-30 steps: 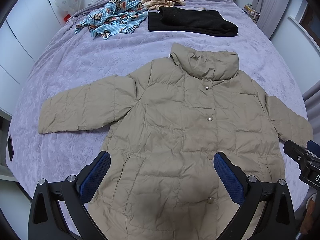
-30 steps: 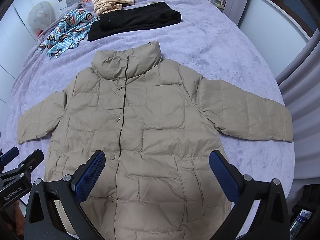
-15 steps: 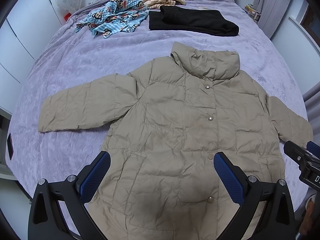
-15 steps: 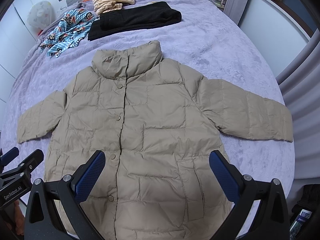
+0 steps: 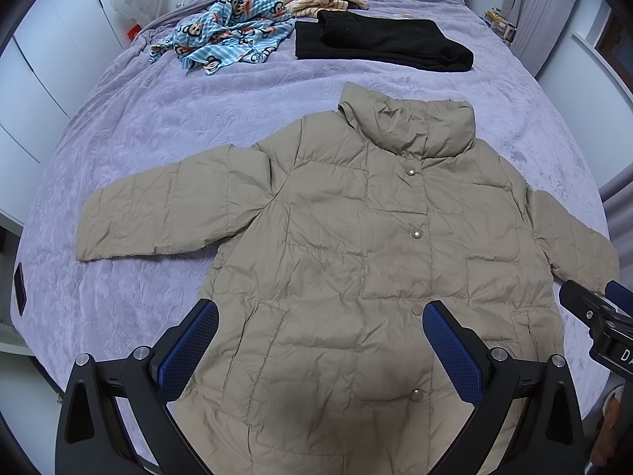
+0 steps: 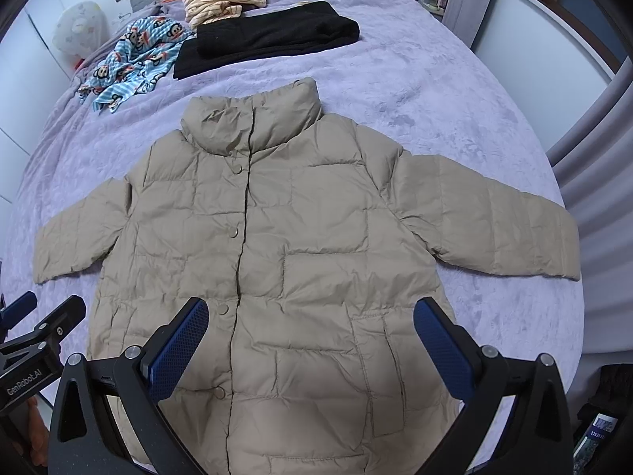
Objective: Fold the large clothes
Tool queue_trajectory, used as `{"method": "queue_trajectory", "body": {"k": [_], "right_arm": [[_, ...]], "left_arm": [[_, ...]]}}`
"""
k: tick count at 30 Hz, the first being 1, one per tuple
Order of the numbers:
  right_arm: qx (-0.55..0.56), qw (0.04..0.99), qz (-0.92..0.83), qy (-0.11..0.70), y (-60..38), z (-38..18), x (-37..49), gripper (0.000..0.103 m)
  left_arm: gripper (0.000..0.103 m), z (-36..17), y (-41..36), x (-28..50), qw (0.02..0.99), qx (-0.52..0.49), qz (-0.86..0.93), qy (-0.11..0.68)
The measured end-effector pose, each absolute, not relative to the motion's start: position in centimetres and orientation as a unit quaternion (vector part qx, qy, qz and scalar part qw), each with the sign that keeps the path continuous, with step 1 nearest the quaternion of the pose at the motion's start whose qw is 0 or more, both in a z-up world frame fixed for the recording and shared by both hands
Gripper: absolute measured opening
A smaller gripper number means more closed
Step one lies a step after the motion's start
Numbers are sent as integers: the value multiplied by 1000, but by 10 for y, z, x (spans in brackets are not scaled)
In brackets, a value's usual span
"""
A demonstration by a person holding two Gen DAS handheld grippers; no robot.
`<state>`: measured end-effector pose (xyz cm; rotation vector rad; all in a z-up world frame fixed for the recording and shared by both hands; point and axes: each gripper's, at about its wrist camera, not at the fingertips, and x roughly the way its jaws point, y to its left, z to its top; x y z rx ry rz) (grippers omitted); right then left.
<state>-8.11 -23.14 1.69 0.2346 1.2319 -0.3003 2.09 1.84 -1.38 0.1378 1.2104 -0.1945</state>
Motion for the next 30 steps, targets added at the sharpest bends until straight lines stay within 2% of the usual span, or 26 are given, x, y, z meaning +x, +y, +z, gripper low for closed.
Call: {"method": "queue_trajectory", "body": {"k": [30], "right_arm": [[109, 798, -138, 576, -231, 16, -80, 103]], "left_arm": [[103, -15, 18, 20, 814, 61, -90, 571]]}}
